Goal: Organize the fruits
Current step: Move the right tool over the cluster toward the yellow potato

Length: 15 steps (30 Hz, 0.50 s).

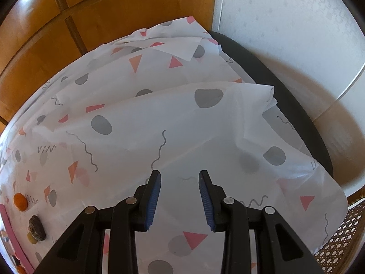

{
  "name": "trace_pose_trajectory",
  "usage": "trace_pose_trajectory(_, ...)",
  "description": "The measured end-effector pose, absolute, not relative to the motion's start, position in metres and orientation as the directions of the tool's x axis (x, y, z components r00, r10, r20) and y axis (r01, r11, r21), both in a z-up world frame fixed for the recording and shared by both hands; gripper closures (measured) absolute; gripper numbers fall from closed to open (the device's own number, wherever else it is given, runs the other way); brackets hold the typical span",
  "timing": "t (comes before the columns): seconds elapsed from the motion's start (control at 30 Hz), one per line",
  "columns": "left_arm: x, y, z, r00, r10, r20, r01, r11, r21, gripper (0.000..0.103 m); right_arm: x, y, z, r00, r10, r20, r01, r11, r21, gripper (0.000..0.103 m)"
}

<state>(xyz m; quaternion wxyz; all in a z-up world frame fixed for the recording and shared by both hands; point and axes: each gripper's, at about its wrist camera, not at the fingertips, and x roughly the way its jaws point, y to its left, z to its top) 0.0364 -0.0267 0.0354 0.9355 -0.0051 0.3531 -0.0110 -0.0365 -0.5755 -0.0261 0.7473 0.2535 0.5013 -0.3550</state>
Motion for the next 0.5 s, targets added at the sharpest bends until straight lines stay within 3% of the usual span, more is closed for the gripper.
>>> trace_pose_trajectory(0.27, 0.048, -0.02, 0.02, 0.705, -0.042, -0.708, -0.024, 0.996, -0.083, 0.0, -0.023, -0.568, -0.027, 0.304, -0.223, -0.926, 0.724, 0.686, 0.072, 0.068)
trace_pose_trajectory(0.5, 0.052, 0.0, 0.028, 0.738, 0.005, -0.675, -0.079, 0.994, -0.078, 0.0, 0.001, -0.529, -0.025, 0.36, -0.162, -0.919, 0.549, 0.833, 0.068, 0.068)
